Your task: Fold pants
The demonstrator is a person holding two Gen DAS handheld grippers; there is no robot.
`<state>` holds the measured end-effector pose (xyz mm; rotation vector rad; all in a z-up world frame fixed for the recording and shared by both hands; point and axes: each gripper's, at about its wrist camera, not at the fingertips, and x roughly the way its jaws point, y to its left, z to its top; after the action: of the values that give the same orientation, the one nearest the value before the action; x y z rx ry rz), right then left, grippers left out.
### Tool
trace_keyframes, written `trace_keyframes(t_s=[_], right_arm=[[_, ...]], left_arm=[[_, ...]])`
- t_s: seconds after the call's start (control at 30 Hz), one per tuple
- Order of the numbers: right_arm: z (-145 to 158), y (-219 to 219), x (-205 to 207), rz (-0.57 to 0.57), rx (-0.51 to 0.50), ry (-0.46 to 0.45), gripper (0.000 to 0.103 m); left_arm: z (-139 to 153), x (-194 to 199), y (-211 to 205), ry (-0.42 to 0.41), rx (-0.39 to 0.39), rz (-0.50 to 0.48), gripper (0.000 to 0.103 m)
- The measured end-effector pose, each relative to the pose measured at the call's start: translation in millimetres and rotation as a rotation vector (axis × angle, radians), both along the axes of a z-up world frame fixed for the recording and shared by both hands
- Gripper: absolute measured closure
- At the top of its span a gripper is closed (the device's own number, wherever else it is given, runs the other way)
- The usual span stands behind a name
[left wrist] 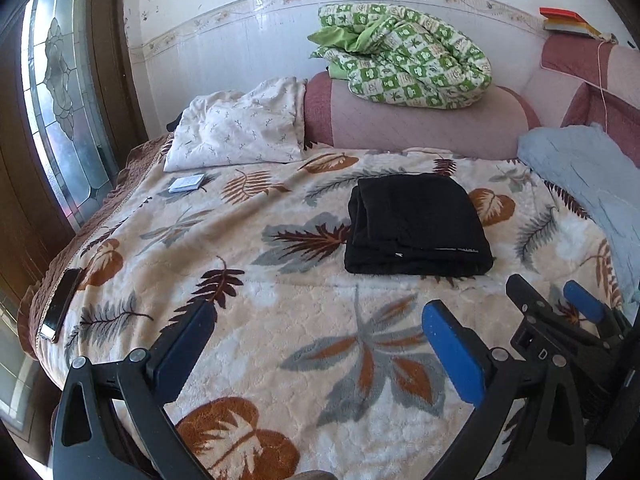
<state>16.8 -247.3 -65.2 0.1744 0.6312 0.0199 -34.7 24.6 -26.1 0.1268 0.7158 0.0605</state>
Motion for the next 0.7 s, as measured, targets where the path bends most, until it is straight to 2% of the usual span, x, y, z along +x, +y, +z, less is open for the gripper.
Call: trace_keyframes(t_s=[0.37,0.7], right_arm=[[-4,13,2,0.026,-0.058,0.01,0.012],[-9,13,5,0.024,-0.064,0.031,0.012]], left_arm=[[-8,2,0,0.048,-0.009,-0.021,0.0],[-19,7,1,0.091,-0.024,-0.022,0.0]])
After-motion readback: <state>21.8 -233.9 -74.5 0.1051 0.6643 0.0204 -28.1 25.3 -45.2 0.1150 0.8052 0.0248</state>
